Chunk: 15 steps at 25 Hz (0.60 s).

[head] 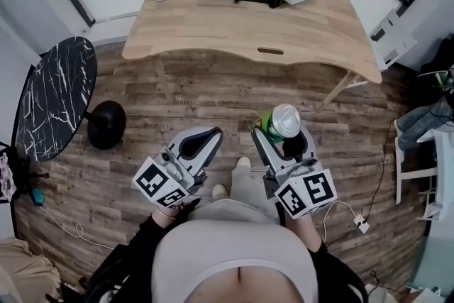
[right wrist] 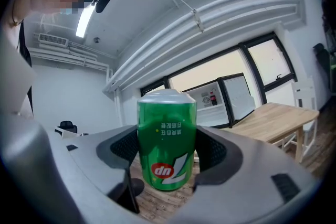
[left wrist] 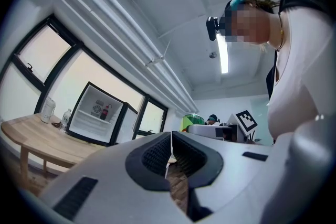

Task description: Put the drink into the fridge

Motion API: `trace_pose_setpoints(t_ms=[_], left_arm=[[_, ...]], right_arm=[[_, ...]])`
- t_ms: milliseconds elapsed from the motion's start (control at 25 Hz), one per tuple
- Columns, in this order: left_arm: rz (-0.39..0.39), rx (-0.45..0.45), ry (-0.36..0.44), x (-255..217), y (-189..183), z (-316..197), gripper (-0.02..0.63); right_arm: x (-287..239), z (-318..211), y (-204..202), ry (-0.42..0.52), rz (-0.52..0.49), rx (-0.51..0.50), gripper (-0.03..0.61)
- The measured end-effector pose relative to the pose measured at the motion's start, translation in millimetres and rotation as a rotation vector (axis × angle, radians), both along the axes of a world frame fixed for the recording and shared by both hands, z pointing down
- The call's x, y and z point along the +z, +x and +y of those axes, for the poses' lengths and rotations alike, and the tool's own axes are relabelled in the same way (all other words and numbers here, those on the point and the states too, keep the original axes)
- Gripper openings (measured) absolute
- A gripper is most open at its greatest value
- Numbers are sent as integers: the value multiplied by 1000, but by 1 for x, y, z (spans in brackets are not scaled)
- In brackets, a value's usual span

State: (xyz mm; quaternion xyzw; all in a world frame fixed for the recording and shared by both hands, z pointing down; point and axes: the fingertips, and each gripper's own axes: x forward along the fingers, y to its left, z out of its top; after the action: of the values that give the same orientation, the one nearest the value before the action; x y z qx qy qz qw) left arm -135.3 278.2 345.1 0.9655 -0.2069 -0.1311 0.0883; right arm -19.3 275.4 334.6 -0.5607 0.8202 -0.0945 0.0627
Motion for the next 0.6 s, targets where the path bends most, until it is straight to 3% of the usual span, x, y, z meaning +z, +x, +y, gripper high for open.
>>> trace_pose_setpoints(t_ms=[360, 600], left_arm=[[-1, 4, 3, 4, 17, -37, 12], [-6, -12, 12, 2, 34, -90, 12]], right_arm=[[3, -37, 15, 4, -7, 4, 344], [-1, -87, 31, 24, -17, -18, 344]])
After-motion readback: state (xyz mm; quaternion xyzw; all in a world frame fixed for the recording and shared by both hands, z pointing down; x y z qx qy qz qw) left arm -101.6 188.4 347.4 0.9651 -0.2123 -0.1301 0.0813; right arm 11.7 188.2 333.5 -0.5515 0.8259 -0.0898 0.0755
